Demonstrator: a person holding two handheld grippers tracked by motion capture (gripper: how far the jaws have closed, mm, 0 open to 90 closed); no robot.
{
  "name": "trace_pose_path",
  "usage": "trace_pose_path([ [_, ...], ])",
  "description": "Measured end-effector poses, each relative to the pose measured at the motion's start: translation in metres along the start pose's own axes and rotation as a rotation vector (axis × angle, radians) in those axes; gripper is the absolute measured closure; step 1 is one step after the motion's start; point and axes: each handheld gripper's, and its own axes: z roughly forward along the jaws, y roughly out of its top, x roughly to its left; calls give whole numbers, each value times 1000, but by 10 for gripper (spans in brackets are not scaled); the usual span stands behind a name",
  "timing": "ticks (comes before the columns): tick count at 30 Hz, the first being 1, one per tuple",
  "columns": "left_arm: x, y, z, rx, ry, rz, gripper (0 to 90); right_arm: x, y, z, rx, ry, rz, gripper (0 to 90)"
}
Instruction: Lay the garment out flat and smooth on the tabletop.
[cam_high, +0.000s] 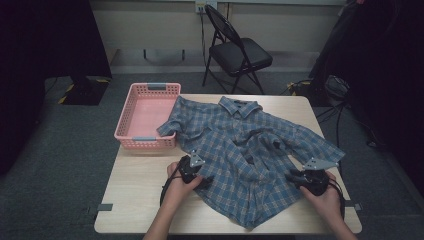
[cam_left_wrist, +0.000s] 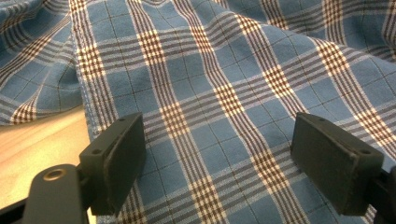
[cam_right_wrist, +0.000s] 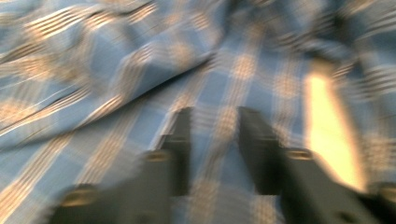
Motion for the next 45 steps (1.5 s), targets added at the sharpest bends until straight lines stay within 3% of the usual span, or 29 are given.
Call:
trace_pose_path([
  [2, 0, 0, 0, 0, 0, 0, 177, -5, 11, 7, -41, -14, 12, 616],
  [9, 0, 0, 0, 0, 0, -1, 176, -16, 27, 33, -16, -76, 11, 629],
  [14, 0, 0, 0, 1, 2, -2, 172, -19, 28, 45, 23, -50, 9, 716],
  [15, 0, 0, 0, 1, 2, -2, 172, -20, 27, 45, 21, -7, 33, 842],
  [18, 0, 0, 0, 1, 4, -2, 172, -20, 26, 43, 24, 13, 38, 900],
  [24, 0, 0, 0, 1, 6, -2, 172, -15, 21, 33, 54, 24, 26, 900],
  [31, 0, 0, 0, 2, 8, -3, 172, -5, 0, 4, 84, 65, 3, 900],
  [34, -1, 0, 0, 3, 9, -4, 171, -4, -3, 1, 63, 32, -23, 900],
  [36, -1, 0, 0, 3, 9, -5, 170, -8, -1, 1, -5, -30, -14, 645],
  [39, -1, 0, 0, 4, 9, -5, 169, -15, 10, 9, -50, -88, -20, 495],
  [42, -1, 0, 0, 3, 9, -5, 169, -23, 24, 24, -40, -97, -6, 494],
  [45, -1, 0, 0, 3, 8, -6, 169, -27, 30, 38, -14, -62, 22, 546],
])
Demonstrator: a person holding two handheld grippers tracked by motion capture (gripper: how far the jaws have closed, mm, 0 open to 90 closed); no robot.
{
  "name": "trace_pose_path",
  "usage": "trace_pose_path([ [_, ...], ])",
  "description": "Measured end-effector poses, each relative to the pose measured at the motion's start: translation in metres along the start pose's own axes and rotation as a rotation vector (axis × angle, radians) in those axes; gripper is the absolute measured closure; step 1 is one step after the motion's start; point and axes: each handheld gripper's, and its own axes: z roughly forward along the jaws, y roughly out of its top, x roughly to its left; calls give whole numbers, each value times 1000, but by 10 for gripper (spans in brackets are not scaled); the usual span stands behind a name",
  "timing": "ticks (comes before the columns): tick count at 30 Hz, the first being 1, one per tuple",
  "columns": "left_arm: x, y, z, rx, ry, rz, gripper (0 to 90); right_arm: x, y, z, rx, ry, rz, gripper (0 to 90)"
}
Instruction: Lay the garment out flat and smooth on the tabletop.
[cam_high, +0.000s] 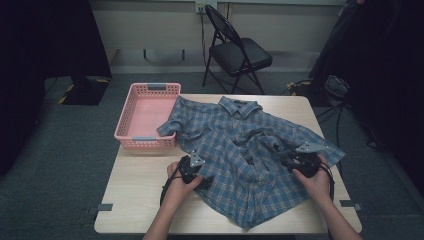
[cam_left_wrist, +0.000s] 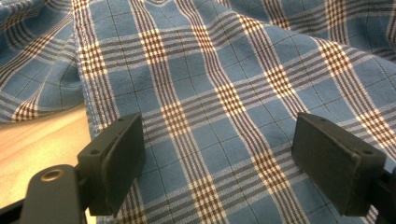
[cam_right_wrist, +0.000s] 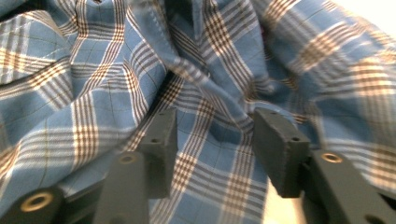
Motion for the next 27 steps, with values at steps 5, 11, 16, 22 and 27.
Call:
trace_pose_path([
  [5, 0, 0, 0, 0, 0, -1, 169, -1, -6, 5, 29, 61, 25, 805],
  [11, 0, 0, 0, 1, 2, 0, 169, 6, -10, -6, 69, 96, 20, 894],
  [16, 0, 0, -1, 0, 0, -3, 173, 17, -27, -29, 87, 161, 30, 899],
  [22, 2, 3, -4, -10, 18, 2, 182, 24, -40, -46, 50, 154, 13, 709],
  [27, 2, 2, -3, -8, 23, 5, 184, 24, -25, -38, -54, 128, 6, 619],
])
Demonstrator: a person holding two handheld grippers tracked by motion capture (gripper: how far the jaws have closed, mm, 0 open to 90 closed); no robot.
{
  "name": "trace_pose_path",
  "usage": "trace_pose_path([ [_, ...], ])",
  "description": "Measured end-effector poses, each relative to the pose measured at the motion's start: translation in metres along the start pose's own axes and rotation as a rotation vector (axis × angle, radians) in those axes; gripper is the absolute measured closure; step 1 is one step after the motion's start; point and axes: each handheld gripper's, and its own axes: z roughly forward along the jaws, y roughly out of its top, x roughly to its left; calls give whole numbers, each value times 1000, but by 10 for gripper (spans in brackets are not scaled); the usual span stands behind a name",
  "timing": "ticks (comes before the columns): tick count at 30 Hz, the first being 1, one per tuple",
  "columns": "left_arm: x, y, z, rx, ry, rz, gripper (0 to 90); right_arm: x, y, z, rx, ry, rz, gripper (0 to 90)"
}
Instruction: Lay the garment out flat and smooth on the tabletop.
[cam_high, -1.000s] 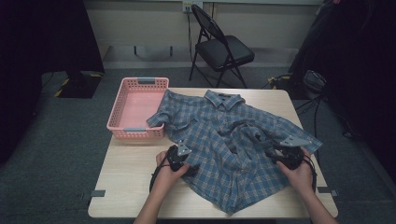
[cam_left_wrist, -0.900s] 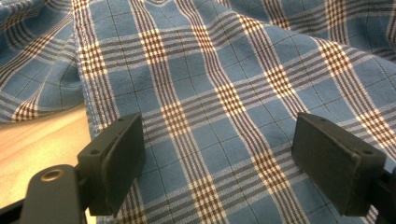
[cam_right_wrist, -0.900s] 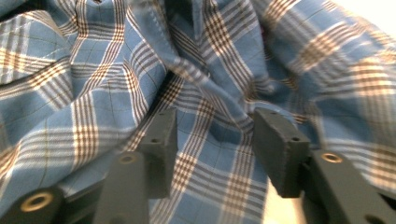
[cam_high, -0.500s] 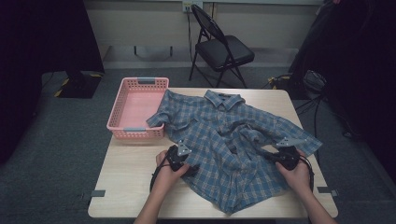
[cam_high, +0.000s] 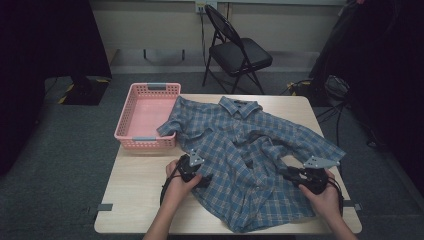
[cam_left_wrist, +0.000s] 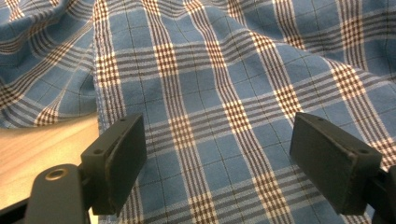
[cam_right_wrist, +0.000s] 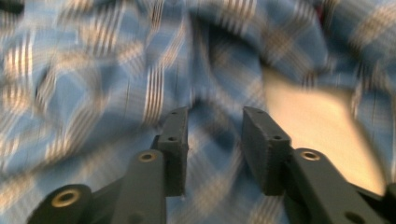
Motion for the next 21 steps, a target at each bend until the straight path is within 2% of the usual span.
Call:
trace_pose_path([
  [2, 1, -1, 1, 7, 4, 5, 185, 1, 9, 8, -16, -7, -13, 624],
  [3, 2, -2, 1, 11, 5, 5, 185, 1, 14, 14, -14, -4, -21, 656],
  [4, 3, -3, 1, 7, 5, 0, 184, 1, 18, 19, -1, -11, -29, 731],
  [5, 3, -3, 1, 4, 3, -7, 185, 1, 20, 25, 12, 10, -23, 808],
  [6, 4, -4, 1, 5, 2, -8, 184, 0, 23, 29, 28, 17, -16, 840],
  [7, 4, -4, 1, 4, 4, -9, 184, 0, 24, 32, 39, 11, -14, 887],
  [9, 5, -4, 0, 4, 0, -10, 184, -1, 24, 35, 59, 25, -8, 895],
  [14, 4, -5, 0, 6, -2, -15, 184, 0, 12, 19, 85, 56, 5, 898],
  [18, 3, -4, 0, 9, -4, -11, 184, -3, -4, -5, 93, 91, 50, 898],
  [21, 3, -4, 0, 9, -2, -14, 185, -5, -14, -20, 80, 79, 69, 885],
])
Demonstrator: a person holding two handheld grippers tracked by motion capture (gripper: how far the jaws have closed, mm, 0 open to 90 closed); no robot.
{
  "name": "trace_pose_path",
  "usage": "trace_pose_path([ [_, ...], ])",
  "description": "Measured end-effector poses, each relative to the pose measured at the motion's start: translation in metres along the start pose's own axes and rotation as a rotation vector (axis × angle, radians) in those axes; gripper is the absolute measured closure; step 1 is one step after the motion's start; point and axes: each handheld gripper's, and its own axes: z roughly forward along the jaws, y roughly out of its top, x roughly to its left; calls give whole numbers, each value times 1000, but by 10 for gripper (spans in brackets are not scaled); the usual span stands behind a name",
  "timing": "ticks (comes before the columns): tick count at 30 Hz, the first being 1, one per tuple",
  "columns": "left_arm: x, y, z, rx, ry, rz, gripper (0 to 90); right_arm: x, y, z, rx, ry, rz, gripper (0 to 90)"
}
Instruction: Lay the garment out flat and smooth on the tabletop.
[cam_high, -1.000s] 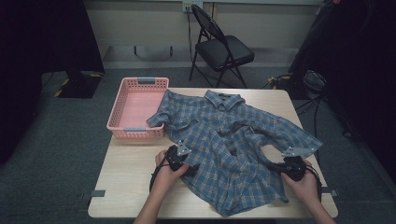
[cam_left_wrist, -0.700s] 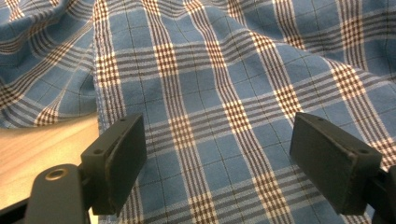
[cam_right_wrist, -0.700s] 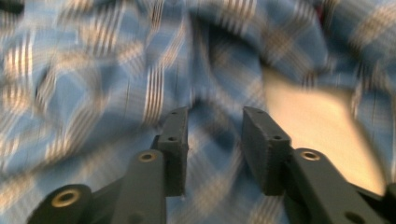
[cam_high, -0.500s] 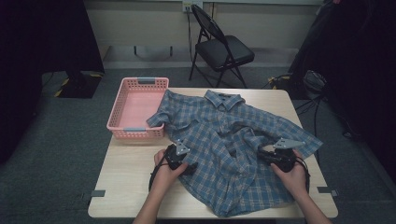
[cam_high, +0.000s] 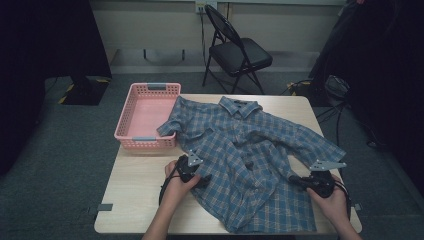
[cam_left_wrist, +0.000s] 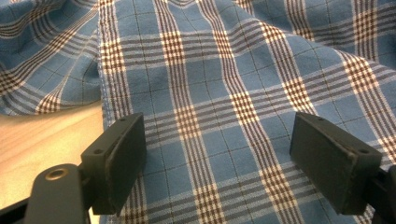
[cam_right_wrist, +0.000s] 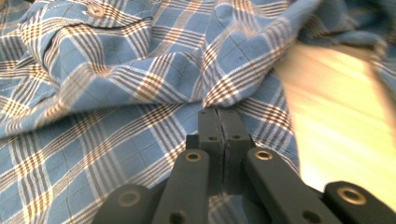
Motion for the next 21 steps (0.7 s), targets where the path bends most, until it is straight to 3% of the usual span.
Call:
trace_pose_path([
  [3, -1, 0, 0, -2, -1, -1, 183, -2, -3, -8, -61, -63, 12, 754],
  [7, 0, 0, 1, -3, -2, 2, 180, -1, 9, -4, -127, -111, -2, 606],
  [9, 0, 0, 1, -3, -4, 2, 180, 0, 18, 4, -144, -119, -5, 600],
  [12, 0, 0, 1, -3, -4, 3, 179, 2, 32, 19, -134, -119, -8, 656],
  [14, 0, 0, 1, -3, -5, 5, 180, 2, 38, 29, -121, -105, -14, 828],
  [17, 0, 0, 0, -1, -6, 7, 179, 0, 41, 38, -75, -91, -19, 896],
  [21, 0, 0, 0, -1, -6, 7, 179, -2, 33, 36, -35, -80, -27, 900],
])
